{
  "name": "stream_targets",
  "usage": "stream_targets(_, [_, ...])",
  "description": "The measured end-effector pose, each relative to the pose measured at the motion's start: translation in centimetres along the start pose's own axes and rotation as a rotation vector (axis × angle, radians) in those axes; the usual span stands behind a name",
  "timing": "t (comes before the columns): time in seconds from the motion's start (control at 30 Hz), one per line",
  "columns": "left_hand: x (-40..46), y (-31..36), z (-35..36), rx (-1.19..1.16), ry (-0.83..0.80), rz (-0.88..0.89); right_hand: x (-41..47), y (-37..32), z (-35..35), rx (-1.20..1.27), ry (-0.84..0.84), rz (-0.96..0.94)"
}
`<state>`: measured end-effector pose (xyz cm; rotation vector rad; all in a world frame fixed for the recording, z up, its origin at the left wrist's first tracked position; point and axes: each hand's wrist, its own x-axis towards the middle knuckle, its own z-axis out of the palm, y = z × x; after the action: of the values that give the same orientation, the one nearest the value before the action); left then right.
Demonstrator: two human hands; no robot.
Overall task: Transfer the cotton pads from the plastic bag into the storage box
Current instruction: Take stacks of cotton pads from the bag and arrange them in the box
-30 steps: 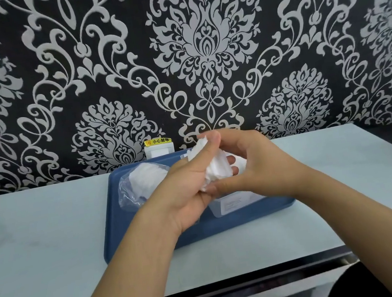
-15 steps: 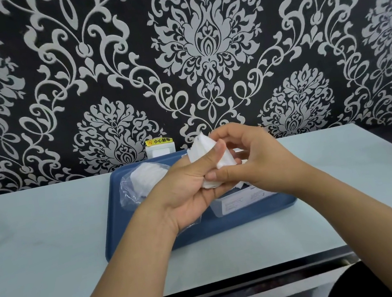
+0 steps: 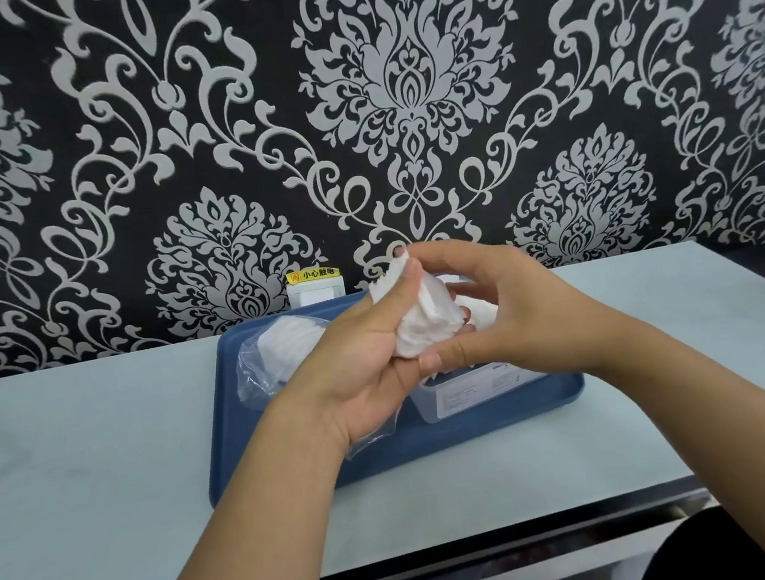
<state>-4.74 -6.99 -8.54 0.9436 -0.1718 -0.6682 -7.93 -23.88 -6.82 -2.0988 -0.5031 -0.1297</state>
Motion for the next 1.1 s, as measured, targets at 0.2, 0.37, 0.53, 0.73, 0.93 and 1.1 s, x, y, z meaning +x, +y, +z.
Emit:
stream_targets(0.2, [-0.4, -0.2, 0.2, 0.025, -0.036, -0.01, 0.2, 0.0, 0.1, 0.083, 0.049, 0.017])
stream_targets(0.37, [-0.5, -0.2, 0.4, 0.05, -0.038, -0.026, 0.4, -0.7, 0.6, -0.021, 0.1, -0.009])
stream_targets(0.53, [-0.6, 0.2, 0.4, 0.024, -0.01, -0.074, 0.1, -0.5, 0.0, -0.125, 0.016, -0.013])
stream_targets(0.73, [-0.7, 0.7, 0.1, -0.111, -0.084, -0.116, -0.1, 0.0, -0.8, 0.312, -0.004, 0.075])
stream_targets(0.93, [-0.6, 0.7, 0.0, -0.21, -0.139, -0.126, 0.0, 0.6, -0.9, 0.276, 0.039, 0.064])
stream_targets(1.1, [-0.6, 0.6, -0.1, -0.197, -0.145, -0.091, 0.0, 0.6, -1.0, 0.283, 0.113, 0.043])
